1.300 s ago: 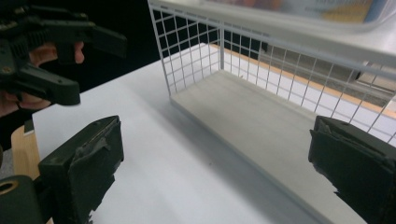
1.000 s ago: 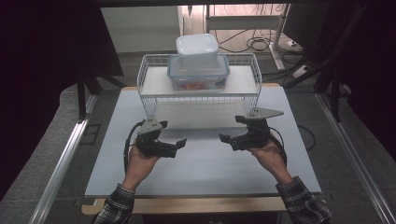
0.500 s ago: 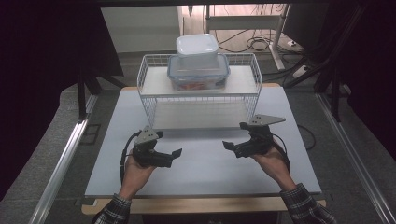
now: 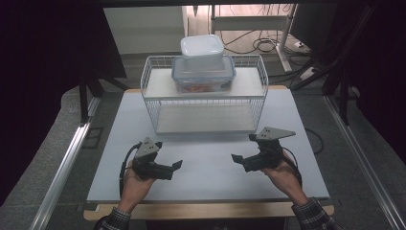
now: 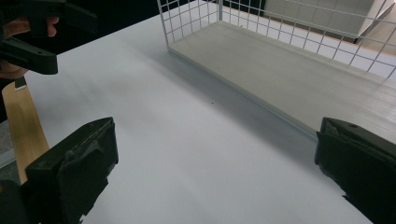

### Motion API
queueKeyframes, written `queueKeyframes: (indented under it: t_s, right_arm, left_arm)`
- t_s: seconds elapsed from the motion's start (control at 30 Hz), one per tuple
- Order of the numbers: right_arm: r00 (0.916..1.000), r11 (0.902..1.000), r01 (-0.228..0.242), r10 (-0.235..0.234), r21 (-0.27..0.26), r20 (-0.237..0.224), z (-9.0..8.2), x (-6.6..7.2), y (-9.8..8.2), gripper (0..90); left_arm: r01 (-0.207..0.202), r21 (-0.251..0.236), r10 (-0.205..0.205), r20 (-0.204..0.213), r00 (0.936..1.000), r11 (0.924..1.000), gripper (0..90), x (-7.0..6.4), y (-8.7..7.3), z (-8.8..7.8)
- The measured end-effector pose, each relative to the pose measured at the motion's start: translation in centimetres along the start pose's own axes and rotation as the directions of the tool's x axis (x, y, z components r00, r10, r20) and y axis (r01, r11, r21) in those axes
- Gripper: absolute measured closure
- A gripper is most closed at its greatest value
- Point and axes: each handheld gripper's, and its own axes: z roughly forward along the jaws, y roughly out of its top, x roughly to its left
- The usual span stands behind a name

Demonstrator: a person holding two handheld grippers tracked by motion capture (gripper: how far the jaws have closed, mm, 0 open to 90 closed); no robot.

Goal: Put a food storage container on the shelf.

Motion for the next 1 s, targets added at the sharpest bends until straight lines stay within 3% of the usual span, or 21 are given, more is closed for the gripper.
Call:
queueKeyframes:
  t_s: [0.5, 1.0]
  right_arm:
    - [0.9987, 0.9993, -0.01, 0.008, 0.037, 0.05, -0.3, -0.5, -3.0, 0.0]
    - [0.9974, 0.9963, -0.028, 0.023, 0.081, 0.068, -0.9, -1.1, -6.2, 0.0]
  left_arm:
    - [0.01, 0.039, -0.01, -0.013, 0.9999, 0.9992, 0.0, -0.6, -2.3, 0.2]
    - [-0.022, 0.104, 0.029, -0.07, 0.9971, 0.9943, 0.0, -1.0, -4.4, 0.7]
